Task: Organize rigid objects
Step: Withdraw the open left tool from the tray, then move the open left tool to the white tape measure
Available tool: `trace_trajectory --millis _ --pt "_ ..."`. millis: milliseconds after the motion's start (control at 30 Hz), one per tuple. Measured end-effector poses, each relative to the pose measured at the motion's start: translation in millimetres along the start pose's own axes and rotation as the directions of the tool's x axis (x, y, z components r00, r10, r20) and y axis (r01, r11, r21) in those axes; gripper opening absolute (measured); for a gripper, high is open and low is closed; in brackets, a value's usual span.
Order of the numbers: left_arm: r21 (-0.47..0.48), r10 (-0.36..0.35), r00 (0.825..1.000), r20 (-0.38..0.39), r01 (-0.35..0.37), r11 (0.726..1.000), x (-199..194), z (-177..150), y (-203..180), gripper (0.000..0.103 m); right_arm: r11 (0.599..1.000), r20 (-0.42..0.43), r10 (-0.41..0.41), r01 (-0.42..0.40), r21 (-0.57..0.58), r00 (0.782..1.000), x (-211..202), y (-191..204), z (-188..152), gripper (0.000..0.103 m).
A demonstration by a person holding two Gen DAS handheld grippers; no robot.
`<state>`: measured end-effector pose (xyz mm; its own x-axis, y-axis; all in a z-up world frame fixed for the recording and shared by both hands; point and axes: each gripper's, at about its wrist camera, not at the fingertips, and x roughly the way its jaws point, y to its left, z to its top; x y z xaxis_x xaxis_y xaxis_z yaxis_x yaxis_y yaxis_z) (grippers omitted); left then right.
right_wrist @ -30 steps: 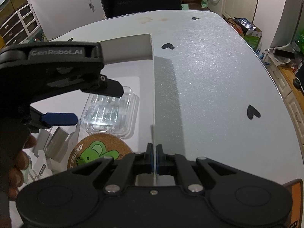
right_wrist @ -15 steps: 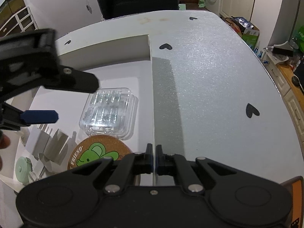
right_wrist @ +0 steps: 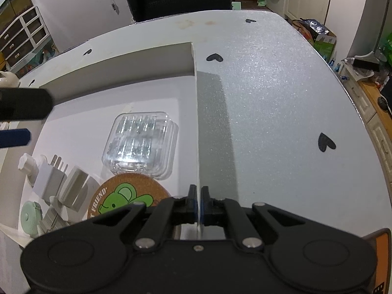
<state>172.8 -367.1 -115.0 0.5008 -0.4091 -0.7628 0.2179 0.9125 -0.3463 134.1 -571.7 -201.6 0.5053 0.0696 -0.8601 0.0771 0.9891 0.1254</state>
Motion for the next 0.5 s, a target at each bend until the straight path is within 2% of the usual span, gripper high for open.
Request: trace_trajectory --millis 267,500 --pt "0.143 0.029 0.998 0.064 -0.038 0.989 -29.4 -10.5 27.5 0.103 1.0 0.005 -0.005 0.005 0.014 1.0 0.9 -0.3 -1.2 0.003" --pt "0.148 0.079 0.987 0.143 -0.1 0.984 -59.1 -13.7 74.5 0.103 1.0 0.007 -0.01 0.009 0.023 1.0 1.2 0.9 -2.3 0.004"
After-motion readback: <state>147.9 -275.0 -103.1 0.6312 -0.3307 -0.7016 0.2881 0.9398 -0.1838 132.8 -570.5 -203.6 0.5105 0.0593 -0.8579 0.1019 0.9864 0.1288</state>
